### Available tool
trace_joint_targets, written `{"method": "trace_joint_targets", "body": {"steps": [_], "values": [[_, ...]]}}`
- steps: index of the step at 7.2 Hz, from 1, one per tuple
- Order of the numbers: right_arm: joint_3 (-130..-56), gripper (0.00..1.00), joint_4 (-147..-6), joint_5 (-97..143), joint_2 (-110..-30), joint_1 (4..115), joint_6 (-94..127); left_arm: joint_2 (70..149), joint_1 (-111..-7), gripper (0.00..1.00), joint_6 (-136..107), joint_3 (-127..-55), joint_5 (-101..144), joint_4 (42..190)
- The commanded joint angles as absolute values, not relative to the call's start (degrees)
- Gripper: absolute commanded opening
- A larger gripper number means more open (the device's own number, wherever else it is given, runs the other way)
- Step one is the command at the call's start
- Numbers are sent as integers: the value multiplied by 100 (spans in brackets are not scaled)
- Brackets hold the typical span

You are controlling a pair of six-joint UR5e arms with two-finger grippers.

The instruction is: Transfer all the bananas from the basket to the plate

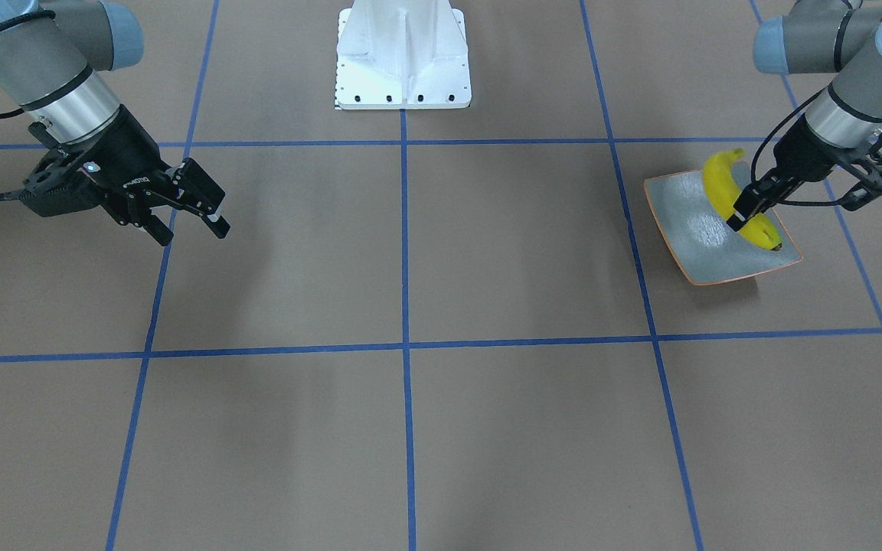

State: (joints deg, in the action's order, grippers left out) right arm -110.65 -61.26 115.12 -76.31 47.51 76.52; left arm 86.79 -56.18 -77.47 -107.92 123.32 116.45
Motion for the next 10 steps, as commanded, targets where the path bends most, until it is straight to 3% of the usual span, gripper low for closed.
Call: {"method": "trace_joint_targets", "body": {"steps": [1, 4, 10], "values": [[-11039, 100, -6126, 11487, -7646, 4755, 7638, 8683, -5354, 0, -7445, -10793, 11694, 10963], [-11039, 100, -6126, 11496, -7646, 4764, 7646, 9053, -5185, 0, -6843, -10758, 11575, 10092], [-10925, 100, -6126, 11470, -7638, 4755, 7646, 9017, -5186, 0, -6451, -10494, 11575, 10090]]}}
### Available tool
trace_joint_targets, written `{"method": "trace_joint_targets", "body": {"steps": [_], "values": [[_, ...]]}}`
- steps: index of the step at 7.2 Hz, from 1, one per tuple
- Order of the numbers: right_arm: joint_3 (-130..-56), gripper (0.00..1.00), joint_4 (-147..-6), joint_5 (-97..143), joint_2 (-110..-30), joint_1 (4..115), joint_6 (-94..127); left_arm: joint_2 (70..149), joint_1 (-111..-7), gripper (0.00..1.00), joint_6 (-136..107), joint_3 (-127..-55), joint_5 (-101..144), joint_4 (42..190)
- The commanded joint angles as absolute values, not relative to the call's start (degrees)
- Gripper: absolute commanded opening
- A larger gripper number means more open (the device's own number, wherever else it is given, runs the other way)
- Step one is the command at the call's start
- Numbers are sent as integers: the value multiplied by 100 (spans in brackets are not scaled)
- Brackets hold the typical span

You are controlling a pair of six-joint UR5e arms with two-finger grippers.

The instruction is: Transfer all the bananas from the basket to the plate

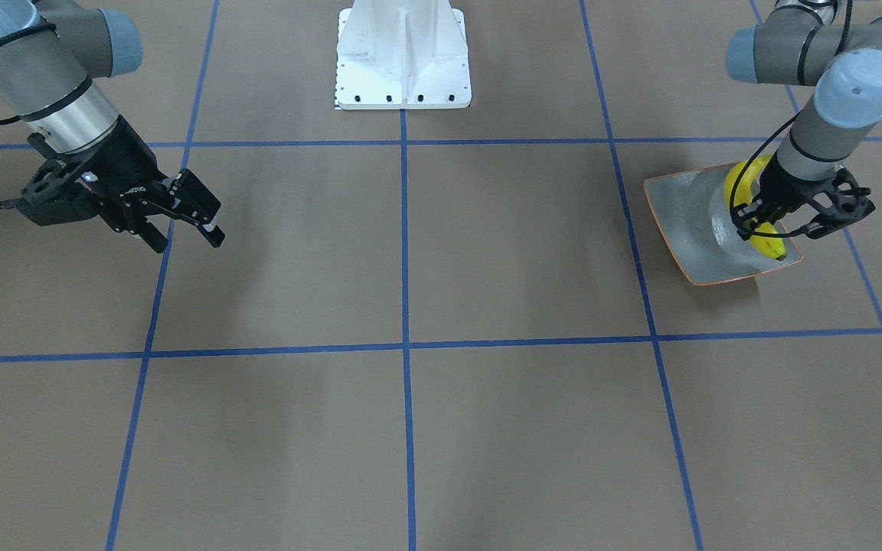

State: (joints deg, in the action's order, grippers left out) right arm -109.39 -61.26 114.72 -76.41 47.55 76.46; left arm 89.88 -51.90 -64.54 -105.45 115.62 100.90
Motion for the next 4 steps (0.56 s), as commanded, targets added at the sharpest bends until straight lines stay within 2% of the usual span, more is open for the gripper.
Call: {"method": "trace_joint_targets", "body": {"steps": [1, 4], "values": [[-10925, 100, -6126, 11470, -7638, 4755, 7646, 9061, -5168, 0, -6460, -10442, 11575, 10081], [-10916, 100, -6126, 11461, -7638, 4755, 7646, 9114, -5168, 2, -6451, -10283, 11566, 10090]]}}
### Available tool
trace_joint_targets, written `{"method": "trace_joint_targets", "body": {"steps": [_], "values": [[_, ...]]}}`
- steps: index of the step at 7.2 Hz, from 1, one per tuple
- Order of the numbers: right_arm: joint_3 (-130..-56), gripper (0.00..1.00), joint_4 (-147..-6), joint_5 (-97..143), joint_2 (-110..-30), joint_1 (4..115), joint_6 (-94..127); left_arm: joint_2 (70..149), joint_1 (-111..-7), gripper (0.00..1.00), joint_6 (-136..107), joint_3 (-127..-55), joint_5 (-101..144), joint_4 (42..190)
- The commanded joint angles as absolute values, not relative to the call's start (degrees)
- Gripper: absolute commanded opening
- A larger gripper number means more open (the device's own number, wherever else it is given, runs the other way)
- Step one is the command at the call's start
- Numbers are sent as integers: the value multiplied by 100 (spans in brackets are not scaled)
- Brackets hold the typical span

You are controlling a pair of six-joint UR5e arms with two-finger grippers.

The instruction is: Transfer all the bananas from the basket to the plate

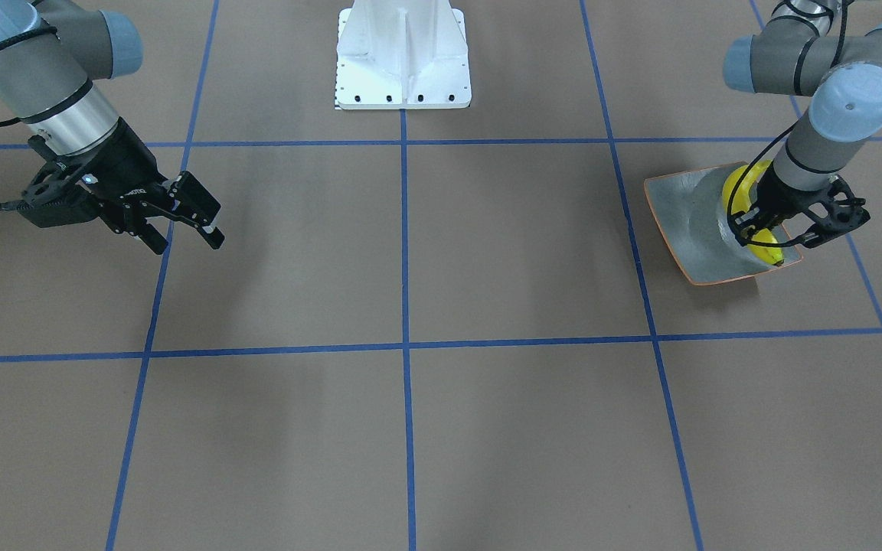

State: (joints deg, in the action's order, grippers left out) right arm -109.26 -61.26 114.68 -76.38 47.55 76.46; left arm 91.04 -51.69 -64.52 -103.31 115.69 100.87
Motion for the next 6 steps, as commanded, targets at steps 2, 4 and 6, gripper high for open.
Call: {"method": "trace_joint_targets", "body": {"steps": [2, 4, 6], "values": [[-10916, 100, -6126, 11461, -7646, 4755, 7646, 9132, -5168, 69, -6442, -10205, 11566, 10107], [-10916, 100, -6126, 11461, -7638, 4755, 7646, 9158, -5168, 99, -6451, -10213, 11566, 10090], [-10942, 100, -6126, 11470, -7638, 4764, 7646, 9167, -5299, 99, -6442, -10440, 11645, 10055]]}}
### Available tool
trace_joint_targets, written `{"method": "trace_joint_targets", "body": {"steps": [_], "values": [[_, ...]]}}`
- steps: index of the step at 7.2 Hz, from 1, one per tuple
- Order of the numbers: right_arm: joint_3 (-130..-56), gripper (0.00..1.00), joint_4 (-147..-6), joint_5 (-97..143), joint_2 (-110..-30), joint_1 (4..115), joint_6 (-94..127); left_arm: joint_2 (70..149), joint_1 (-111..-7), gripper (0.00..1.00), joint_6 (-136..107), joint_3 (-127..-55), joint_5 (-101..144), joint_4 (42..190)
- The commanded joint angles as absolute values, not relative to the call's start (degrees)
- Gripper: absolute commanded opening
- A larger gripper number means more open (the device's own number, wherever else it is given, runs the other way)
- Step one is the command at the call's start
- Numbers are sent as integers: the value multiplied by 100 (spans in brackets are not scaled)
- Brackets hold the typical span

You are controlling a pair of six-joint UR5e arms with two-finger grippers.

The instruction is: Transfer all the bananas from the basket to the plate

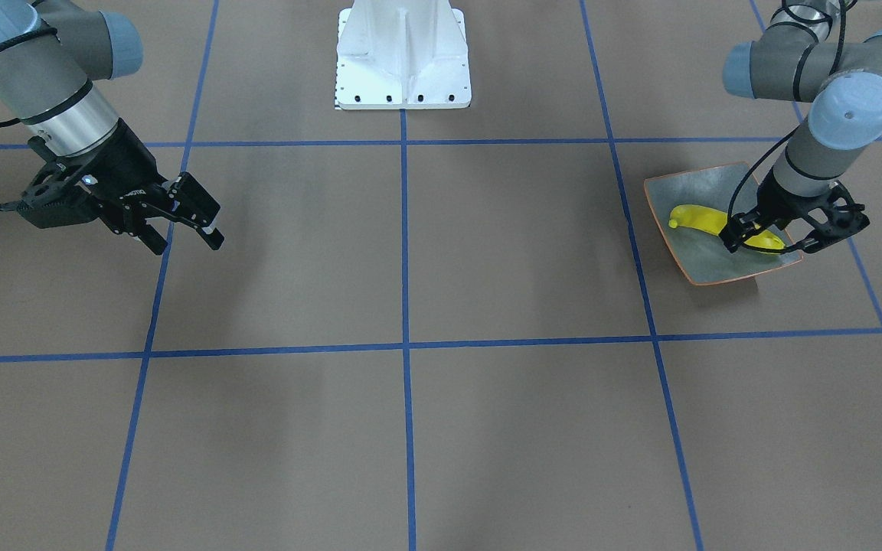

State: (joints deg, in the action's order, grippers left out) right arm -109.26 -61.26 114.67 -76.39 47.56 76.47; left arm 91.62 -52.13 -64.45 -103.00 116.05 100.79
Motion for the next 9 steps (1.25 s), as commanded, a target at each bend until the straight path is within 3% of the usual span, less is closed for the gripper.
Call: {"method": "trace_joint_targets", "body": {"steps": [1, 4, 9], "values": [[-10960, 100, -6126, 11470, -7664, 4807, 7646, 9158, -5517, 99, -6364, -10642, 11880, 9985], [-11327, 100, -6117, 11610, -8591, 5324, 7376, 9211, -6003, 99, -6091, -11617, 12551, 9352], [-11400, 100, -6117, 12155, -11017, 7326, 4593, 9307, -6056, 100, -6108, -11813, 12560, 9360]]}}
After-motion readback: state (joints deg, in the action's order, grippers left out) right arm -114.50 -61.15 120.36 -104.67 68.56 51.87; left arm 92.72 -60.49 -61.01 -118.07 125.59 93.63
